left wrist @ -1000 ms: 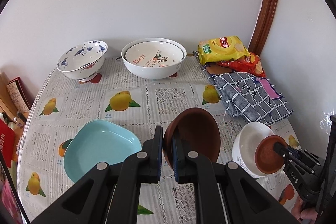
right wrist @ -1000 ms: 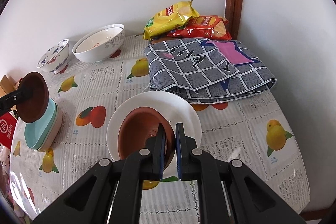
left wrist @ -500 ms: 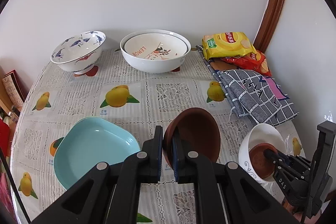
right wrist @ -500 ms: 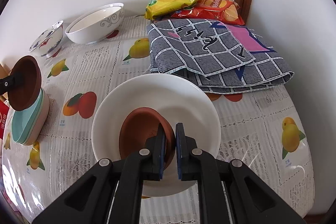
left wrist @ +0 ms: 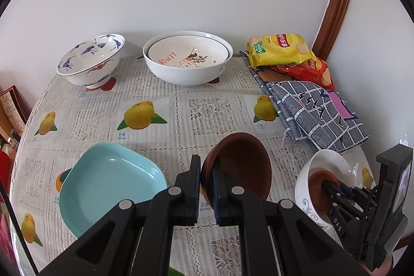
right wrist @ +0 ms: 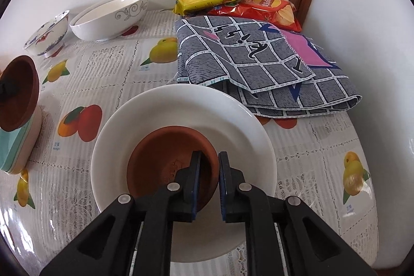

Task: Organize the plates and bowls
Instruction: 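Open the right gripper to release the dish inside the white bowl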

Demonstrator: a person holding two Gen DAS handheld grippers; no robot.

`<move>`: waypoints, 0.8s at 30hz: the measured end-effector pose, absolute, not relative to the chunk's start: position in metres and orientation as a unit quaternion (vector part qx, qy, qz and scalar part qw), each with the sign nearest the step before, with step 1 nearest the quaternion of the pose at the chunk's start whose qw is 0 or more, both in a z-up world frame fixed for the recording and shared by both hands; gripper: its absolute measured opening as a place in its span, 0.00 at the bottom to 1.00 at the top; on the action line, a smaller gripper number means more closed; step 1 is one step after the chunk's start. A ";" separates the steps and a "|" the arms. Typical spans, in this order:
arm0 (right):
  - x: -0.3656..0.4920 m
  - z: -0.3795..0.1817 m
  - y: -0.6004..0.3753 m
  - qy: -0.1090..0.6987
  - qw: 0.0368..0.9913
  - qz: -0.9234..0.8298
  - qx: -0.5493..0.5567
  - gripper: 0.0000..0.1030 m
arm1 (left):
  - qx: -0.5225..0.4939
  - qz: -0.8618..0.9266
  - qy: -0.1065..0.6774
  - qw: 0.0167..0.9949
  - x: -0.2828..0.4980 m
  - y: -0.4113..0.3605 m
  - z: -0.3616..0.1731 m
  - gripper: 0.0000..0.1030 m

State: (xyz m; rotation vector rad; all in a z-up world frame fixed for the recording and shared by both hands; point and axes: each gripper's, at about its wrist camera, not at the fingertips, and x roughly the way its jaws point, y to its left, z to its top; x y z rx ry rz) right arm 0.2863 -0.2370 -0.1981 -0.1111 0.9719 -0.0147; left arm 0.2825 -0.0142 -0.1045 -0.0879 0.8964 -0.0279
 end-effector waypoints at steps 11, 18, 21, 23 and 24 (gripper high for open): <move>0.285 -0.197 -0.234 0.460 0.885 -0.004 -0.073 0.21 | -0.036 -0.015 0.437 0.899 0.277 -0.020 -0.108 0.08; 0.269 -0.176 -0.244 0.433 0.900 0.013 -0.050 0.39 | -0.033 -0.021 0.436 0.899 0.271 -0.032 -0.102 0.08; 0.258 -0.161 -0.255 0.418 0.908 0.020 -0.025 0.39 | -0.033 -0.030 0.436 0.899 0.267 -0.042 -0.098 0.08; 0.250 -0.152 -0.263 0.405 0.914 0.019 -0.019 0.39 | -0.031 -0.034 0.435 0.899 0.264 -0.050 -0.096 0.08; 0.245 -0.148 -0.267 0.400 0.916 0.018 -0.017 0.39 | -0.029 -0.037 0.435 0.899 0.262 -0.055 -0.095 0.08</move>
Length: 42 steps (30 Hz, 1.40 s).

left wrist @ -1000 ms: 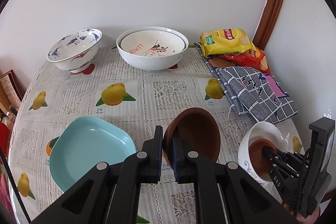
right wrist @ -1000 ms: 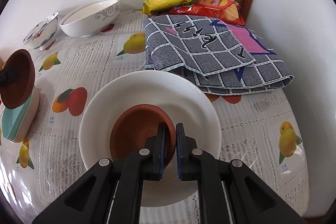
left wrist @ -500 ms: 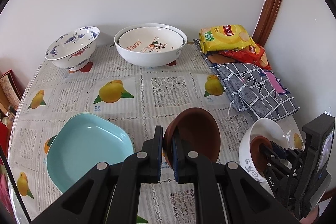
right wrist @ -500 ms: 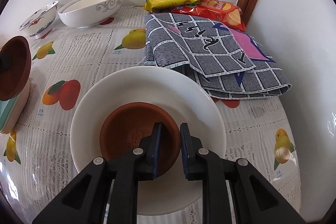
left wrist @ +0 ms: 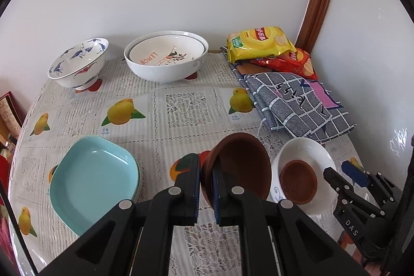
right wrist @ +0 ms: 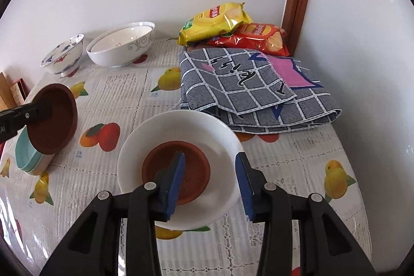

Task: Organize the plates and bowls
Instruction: 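Open the right gripper to release the dish inside the white bowl, then lower the left gripper's brown dish into the white bowl and open it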

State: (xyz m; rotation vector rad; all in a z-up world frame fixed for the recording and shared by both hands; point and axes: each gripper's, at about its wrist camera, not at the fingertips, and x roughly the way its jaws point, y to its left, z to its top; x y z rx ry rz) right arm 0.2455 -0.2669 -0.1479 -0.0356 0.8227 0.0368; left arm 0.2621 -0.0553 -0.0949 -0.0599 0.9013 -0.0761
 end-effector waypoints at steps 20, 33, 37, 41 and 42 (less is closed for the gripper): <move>0.211 -0.146 -0.350 0.400 0.916 -0.023 0.029 0.40 | -0.021 -0.108 0.473 0.874 0.278 -0.149 -0.125 0.08; 0.216 -0.159 -0.349 0.414 0.909 -0.030 0.022 0.40 | -0.022 -0.118 0.497 0.859 0.293 -0.158 -0.152 0.08; 0.217 -0.161 -0.348 0.418 0.908 -0.031 0.025 0.40 | -0.024 -0.125 0.502 0.855 0.295 -0.163 -0.157 0.09; 0.219 -0.162 -0.347 0.420 0.907 -0.031 0.022 0.40 | -0.024 -0.130 0.503 0.854 0.295 -0.165 -0.160 0.09; 0.220 -0.161 -0.346 0.420 0.907 -0.030 0.023 0.40 | -0.024 -0.131 0.504 0.854 0.295 -0.165 -0.160 0.09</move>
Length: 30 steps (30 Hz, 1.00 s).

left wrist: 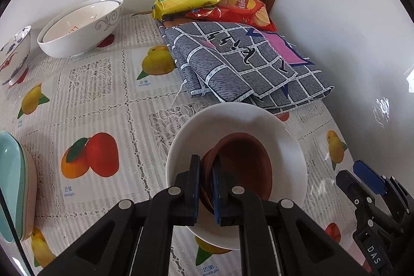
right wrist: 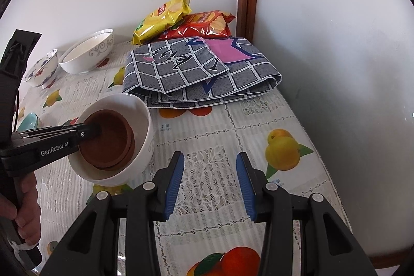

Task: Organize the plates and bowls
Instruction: 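Lower the left gripper's brown dish into the white bowl and open it, then move the right gripper to the white bowl rim and close it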

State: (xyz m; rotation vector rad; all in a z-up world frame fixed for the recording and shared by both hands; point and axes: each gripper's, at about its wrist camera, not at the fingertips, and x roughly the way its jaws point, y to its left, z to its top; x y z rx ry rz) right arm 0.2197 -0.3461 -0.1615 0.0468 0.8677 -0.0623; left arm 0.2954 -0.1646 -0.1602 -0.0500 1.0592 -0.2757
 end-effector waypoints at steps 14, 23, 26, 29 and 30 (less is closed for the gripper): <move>0.223 -0.152 -0.332 0.413 0.910 -0.005 0.026 0.43 | -0.003 -0.146 0.494 0.857 0.287 -0.161 -0.140 0.33; 0.229 -0.149 -0.327 0.415 0.909 0.018 0.037 0.43 | -0.009 -0.115 0.491 0.863 0.286 -0.142 -0.129 0.34; 0.235 -0.153 -0.323 0.424 0.904 0.024 0.038 0.43 | -0.017 -0.108 0.500 0.859 0.288 -0.137 -0.134 0.34; 0.240 -0.158 -0.321 0.431 0.901 0.028 0.043 0.43 | -0.026 -0.107 0.508 0.855 0.290 -0.134 -0.140 0.34; 0.242 -0.160 -0.320 0.435 0.899 0.027 0.044 0.43 | -0.025 -0.105 0.510 0.854 0.291 -0.133 -0.142 0.34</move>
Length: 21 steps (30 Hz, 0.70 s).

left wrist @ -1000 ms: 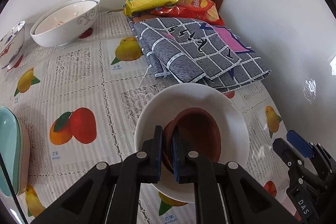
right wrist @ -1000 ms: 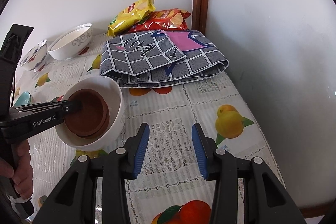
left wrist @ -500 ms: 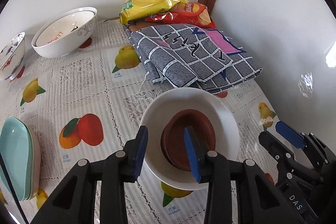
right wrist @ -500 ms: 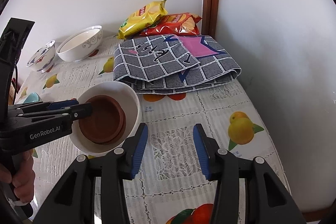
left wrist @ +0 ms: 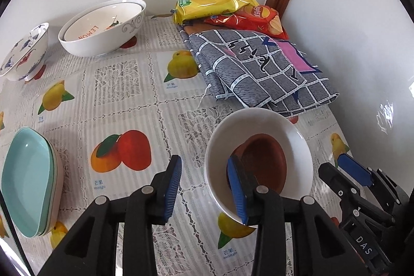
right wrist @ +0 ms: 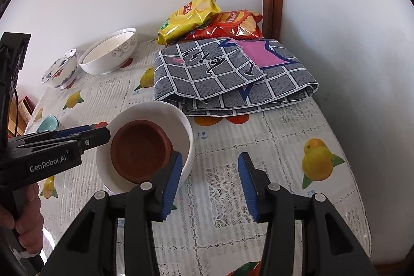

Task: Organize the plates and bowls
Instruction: 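Move the right gripper to the white bowl rim and close it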

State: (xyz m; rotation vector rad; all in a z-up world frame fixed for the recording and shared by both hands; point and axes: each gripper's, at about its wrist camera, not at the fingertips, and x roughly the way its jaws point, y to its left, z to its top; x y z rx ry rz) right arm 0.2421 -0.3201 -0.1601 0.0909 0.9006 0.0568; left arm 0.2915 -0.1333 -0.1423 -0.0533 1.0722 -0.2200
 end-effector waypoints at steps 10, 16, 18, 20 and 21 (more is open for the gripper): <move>0.263 -0.183 -0.309 0.470 0.881 0.038 0.038 0.37 | -0.018 -0.091 0.535 0.840 0.303 -0.132 -0.164 0.34; 0.274 -0.189 -0.304 0.487 0.873 0.025 0.023 0.33 | -0.017 -0.090 0.545 0.834 0.310 -0.132 -0.172 0.36; 0.277 -0.190 -0.304 0.494 0.869 0.023 0.026 0.33 | -0.012 -0.089 0.547 0.833 0.311 -0.134 -0.173 0.38; 0.281 -0.192 -0.304 0.499 0.866 0.019 0.020 0.33 | -0.008 -0.087 0.547 0.832 0.312 -0.134 -0.175 0.40; 0.282 -0.193 -0.303 0.501 0.865 0.017 0.014 0.33 | -0.008 -0.085 0.549 0.832 0.313 -0.134 -0.176 0.43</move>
